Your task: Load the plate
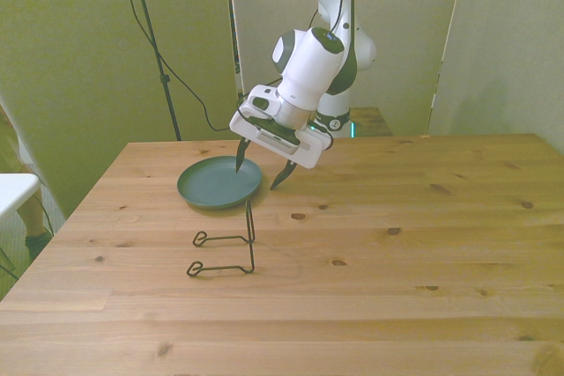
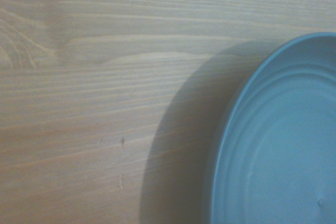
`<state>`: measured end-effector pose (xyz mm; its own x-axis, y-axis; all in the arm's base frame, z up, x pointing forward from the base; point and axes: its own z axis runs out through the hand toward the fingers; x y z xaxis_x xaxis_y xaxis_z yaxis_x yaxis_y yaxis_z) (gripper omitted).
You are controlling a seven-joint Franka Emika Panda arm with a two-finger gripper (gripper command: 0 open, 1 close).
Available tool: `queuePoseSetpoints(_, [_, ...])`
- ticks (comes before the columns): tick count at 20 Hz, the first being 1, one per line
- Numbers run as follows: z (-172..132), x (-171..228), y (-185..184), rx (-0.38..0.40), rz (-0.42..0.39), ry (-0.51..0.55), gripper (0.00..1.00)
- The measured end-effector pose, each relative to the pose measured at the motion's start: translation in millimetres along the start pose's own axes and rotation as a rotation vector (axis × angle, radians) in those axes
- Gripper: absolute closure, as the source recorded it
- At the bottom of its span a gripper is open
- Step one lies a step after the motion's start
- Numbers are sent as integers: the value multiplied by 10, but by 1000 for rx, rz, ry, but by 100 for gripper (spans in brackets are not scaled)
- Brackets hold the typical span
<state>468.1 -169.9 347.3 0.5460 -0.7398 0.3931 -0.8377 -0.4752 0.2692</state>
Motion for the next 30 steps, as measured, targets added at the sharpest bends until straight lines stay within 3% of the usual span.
queuePoseSetpoints(30, [120,-85,-83,-19,-44,-9,100])
